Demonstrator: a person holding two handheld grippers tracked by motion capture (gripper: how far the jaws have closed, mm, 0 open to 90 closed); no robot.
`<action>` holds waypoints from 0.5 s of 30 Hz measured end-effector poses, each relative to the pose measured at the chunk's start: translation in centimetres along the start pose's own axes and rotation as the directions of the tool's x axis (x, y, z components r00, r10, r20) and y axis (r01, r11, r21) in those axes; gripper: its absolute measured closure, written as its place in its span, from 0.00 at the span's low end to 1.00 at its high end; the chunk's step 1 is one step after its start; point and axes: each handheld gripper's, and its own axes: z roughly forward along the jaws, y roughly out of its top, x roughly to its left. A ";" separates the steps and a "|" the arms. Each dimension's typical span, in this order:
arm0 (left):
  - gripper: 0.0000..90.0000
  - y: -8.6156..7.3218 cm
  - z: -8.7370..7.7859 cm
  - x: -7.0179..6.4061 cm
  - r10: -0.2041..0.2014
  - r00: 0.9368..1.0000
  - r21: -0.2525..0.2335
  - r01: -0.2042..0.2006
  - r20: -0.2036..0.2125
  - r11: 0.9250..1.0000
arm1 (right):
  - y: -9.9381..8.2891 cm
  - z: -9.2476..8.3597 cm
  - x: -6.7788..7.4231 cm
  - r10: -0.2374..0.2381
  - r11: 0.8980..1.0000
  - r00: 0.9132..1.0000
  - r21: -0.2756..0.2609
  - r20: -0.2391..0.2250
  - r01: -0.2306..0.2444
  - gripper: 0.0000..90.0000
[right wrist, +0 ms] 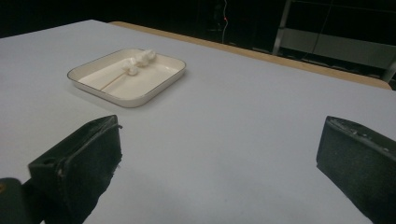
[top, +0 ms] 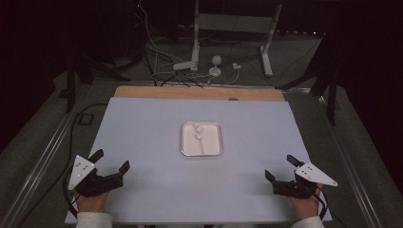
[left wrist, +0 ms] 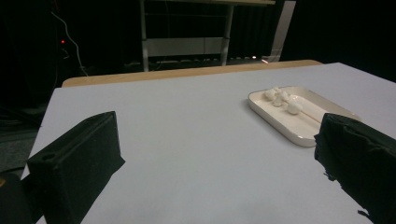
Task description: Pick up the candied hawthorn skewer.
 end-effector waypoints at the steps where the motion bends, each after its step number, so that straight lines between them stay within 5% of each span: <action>1: 0.01 0.0 0.0 0.0 -0.001 1.000 0.001 0.001 -0.004 1.000 | 0.0 -0.1 -0.1 0.004 1.000 1.000 0.003 0.003 -0.004 0.00; 15: 0.01 0.1 0.1 0.0 -0.020 0.999 0.039 0.022 -0.029 0.999 | -0.2 0.0 -0.2 0.028 0.999 0.999 0.027 0.017 -0.029 0.00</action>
